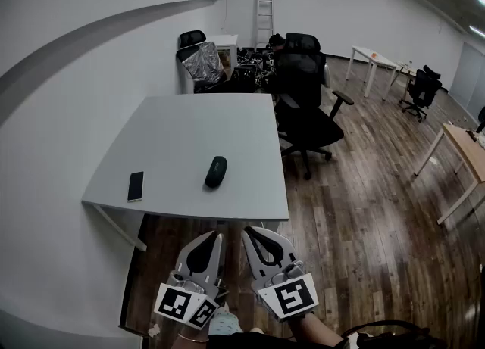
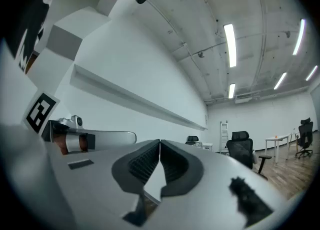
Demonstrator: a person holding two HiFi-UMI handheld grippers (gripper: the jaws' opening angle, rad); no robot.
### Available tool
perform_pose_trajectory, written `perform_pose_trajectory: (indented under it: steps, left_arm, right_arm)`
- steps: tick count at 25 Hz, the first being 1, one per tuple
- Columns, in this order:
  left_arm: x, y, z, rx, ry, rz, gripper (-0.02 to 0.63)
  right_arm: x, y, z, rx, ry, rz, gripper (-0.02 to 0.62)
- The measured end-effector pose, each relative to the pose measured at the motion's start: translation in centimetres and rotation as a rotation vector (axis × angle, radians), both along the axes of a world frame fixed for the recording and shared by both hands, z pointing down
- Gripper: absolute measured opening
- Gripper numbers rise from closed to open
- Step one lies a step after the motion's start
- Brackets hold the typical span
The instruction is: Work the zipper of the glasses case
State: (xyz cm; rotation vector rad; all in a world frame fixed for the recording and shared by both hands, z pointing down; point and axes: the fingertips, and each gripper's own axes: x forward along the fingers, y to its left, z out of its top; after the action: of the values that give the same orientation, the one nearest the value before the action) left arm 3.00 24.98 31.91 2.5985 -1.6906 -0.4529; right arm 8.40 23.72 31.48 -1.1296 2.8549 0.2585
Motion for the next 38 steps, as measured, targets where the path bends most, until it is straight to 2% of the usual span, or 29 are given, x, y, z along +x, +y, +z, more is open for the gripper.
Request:
perform_pose_trajectory:
  steps: [7,13,20,27,30,31,32,35,38]
  left_arm:
    - [-2.5,-5.9,0.8,0.006,0.010,-0.003,0.003]
    - [-6.9,-15.9,2.1,0.006,0.024,0.023,0.003]
    - [-12.6,-28.4,1.9,-0.026,-0.007,0.075,0.003]
    - [-12.6,-35.0,3.4,-0.109,-0.040,0.138,0.003]
    - [-12.8,-37.9,6.5,-0.229,-0.070,0.190,0.006]
    - [-13.0,-38.8,8.2,-0.303,-0.069,0.223,0.049]
    - [-13.2,-39.7,10.1,-0.395,-0.056,0.261,0.120]
    - [-14.4,-41.9,16.9,-0.687,0.028,0.338,0.252]
    - [-15.2,-43.4,22.6,-0.872,0.108,0.340,0.317]
  right_arm:
    - [-2.3,-5.8,0.7,0.007,0.012,0.004,0.008]
    - [-6.8,-15.7,2.0,0.011,0.029,0.039,0.009]
    - [-11.6,-28.3,0.7,-0.016,0.009,0.145,0.009]
    - [-12.5,-33.9,1.2,-0.008,0.035,0.163,0.009]
    - [-12.3,-36.0,0.6,0.004,0.024,0.175,0.009]
    - [-12.1,-36.5,0.4,0.005,0.020,0.179,0.009]
    - [-11.9,-37.0,0.1,0.000,0.016,0.184,0.009]
    - [-11.7,-37.8,0.0,0.004,0.016,0.175,0.009]
    - [-11.4,-38.0,0.2,0.013,0.024,0.160,0.009]
